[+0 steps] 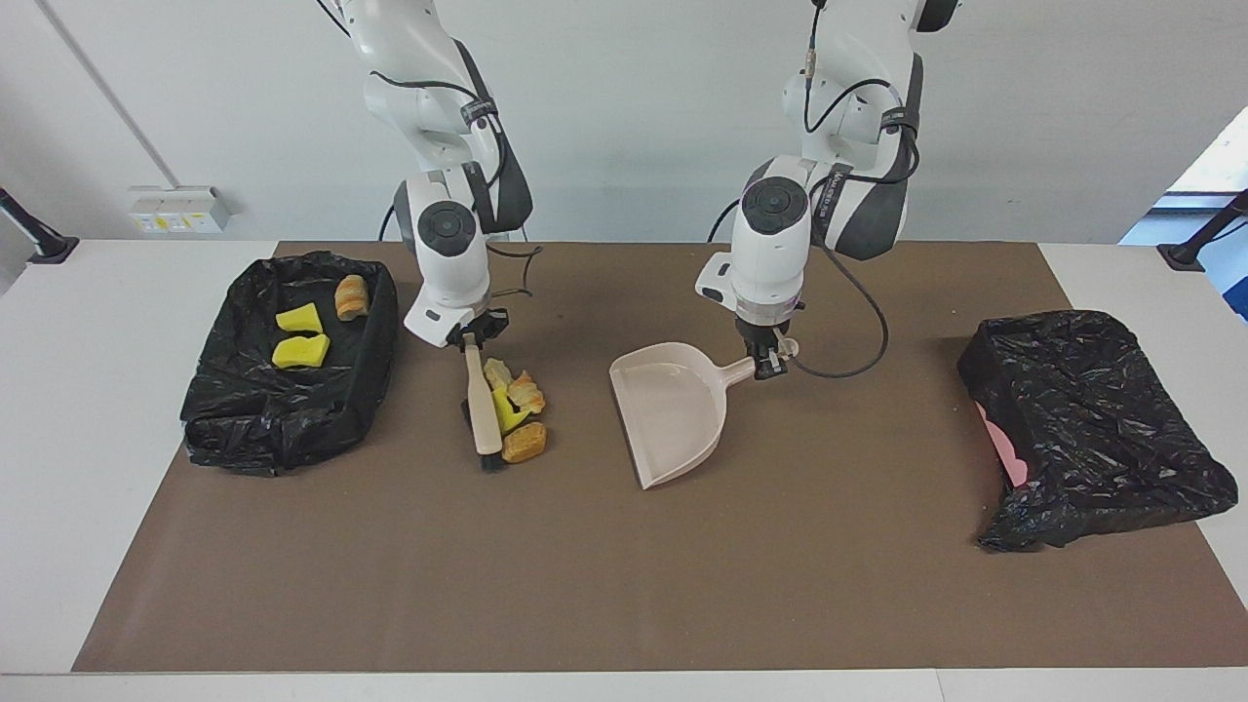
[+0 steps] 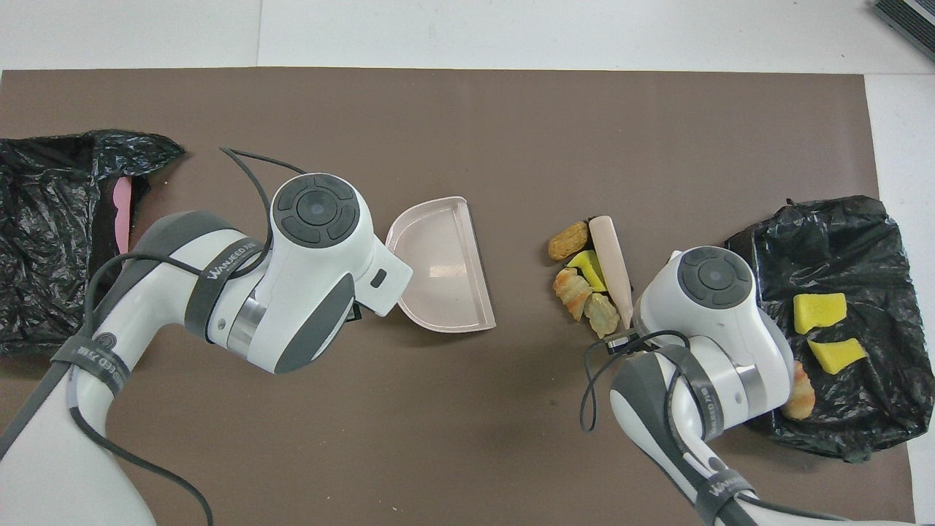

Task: Sweep and dump trash in bin
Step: 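Sweep the remaining tan pieces with the right gripper toward the dustpan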

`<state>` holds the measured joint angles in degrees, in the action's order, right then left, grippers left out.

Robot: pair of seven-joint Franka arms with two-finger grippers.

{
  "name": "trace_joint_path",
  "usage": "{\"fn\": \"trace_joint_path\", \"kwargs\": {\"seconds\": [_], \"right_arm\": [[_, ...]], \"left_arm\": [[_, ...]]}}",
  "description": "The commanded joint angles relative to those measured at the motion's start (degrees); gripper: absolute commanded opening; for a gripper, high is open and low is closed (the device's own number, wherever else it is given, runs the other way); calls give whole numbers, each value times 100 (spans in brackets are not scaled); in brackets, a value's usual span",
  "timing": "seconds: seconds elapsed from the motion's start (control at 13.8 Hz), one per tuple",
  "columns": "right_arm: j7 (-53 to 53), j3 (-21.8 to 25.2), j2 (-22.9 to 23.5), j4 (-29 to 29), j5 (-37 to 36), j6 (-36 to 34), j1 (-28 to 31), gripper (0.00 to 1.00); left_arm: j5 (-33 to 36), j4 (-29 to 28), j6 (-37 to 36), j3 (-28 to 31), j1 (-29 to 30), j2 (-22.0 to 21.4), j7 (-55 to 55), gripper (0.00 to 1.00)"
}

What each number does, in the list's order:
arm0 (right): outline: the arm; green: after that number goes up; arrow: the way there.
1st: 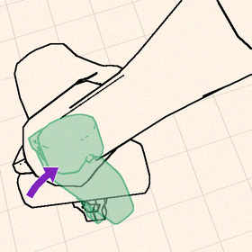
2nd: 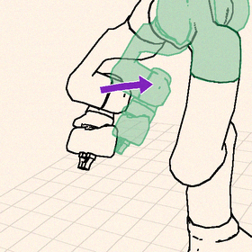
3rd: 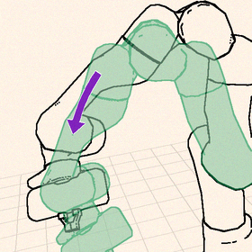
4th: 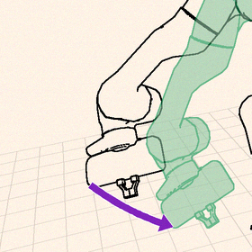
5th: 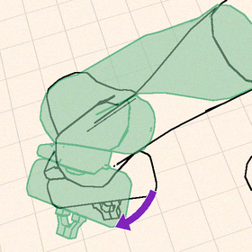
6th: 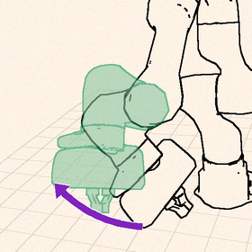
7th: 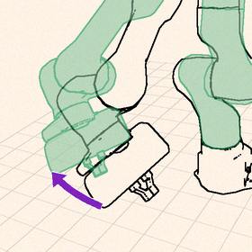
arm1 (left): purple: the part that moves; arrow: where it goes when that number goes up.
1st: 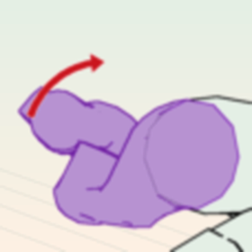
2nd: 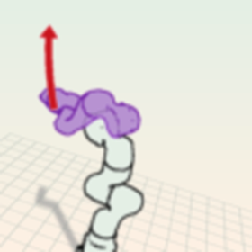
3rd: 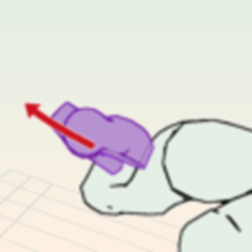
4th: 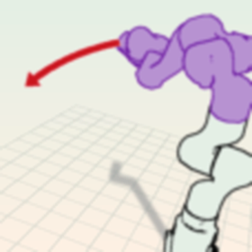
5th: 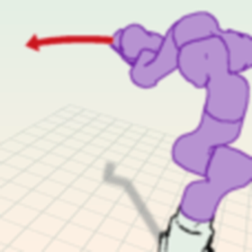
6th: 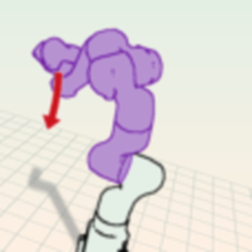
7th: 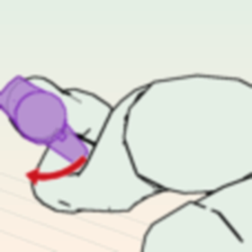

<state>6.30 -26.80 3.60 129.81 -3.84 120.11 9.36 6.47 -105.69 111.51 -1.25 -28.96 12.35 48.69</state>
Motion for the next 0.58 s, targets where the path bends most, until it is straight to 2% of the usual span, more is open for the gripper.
{"fn": "trace_joint_path", "kwargs": {"seconds": [0.0,0.14,0.36,0.51], "right_arm": [[213,-18,193,-87,383,82,-267,0],[222,-18,421,-358,1170,127,-521,0],[705,-27,676,-684,1640,161,-1005,0],[679,-18,703,-816,2515,223,-1225,0]], "left_arm": [[100,-426,46,11,-31,-347,132,0],[108,-522,133,11,-31,-400,141,0],[117,-952,529,11,-22,-584,307,0],[108,-1085,634,11,21,-637,536,0]]}}
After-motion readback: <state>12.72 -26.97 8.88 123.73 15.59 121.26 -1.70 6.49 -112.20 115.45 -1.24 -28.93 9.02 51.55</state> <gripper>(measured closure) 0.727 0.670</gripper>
